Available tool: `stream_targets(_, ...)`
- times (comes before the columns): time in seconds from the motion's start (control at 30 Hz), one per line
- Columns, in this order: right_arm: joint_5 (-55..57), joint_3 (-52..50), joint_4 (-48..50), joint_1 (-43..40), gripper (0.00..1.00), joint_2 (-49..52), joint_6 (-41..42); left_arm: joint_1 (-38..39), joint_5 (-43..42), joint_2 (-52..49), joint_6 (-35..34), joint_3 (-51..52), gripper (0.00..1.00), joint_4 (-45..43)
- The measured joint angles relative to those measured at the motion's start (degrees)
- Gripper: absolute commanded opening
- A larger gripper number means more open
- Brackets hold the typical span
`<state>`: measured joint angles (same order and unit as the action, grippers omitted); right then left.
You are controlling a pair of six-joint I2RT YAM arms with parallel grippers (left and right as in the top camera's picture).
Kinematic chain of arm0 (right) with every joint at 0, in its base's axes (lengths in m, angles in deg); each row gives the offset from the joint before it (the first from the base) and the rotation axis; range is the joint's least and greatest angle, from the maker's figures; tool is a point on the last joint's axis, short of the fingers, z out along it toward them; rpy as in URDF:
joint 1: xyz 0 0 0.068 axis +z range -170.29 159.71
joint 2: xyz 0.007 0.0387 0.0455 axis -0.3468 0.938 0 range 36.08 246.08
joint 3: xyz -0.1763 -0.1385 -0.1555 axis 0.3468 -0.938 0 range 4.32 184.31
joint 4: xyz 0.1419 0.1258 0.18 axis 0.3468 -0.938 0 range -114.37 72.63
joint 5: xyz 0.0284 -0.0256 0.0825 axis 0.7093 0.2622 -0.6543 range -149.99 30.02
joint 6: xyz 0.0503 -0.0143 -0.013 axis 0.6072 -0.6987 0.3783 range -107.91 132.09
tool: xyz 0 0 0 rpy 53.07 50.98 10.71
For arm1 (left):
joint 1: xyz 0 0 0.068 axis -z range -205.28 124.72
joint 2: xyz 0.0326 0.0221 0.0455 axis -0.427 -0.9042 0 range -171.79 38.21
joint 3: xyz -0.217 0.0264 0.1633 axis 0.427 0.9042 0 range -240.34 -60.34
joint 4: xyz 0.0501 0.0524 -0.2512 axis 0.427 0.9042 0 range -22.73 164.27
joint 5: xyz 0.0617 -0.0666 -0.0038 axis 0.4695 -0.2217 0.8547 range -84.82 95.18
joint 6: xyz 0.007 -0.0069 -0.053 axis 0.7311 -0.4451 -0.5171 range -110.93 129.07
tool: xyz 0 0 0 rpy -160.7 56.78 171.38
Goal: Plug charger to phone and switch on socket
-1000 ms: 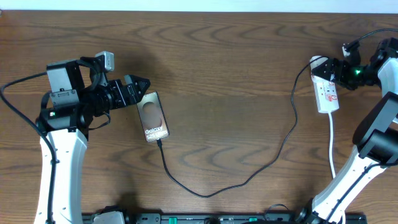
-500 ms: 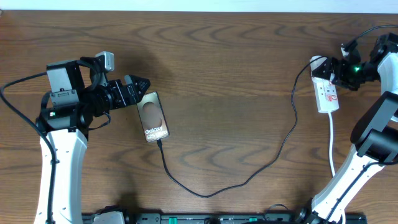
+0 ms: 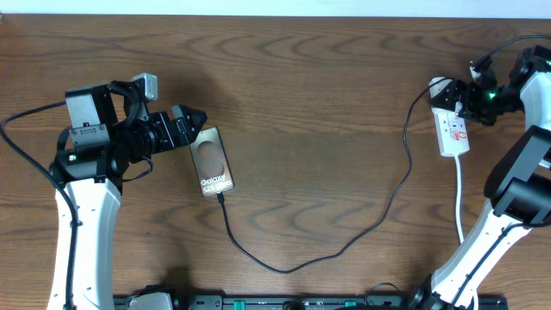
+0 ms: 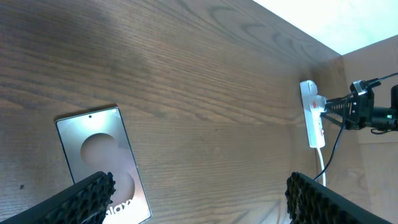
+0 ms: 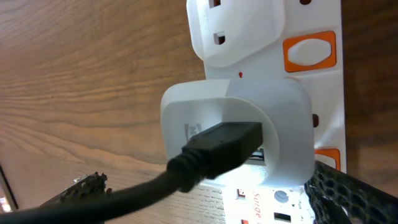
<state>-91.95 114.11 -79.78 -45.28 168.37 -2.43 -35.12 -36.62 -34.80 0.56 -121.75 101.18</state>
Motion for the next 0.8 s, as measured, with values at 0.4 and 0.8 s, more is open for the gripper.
stream_targets(0.4, 0.13, 0.04, 0.72, 0.17, 0.99, 0.0, 0.26, 0.0, 0.15, 0.0, 0.0, 0.0, 0.9, 0.13)
stream_targets(0.8, -0.74, 0.04, 0.52, 0.15, 0.99, 0.0, 0.26, 0.0, 0.15, 0.0, 0.0, 0.0, 0.9, 0.13)
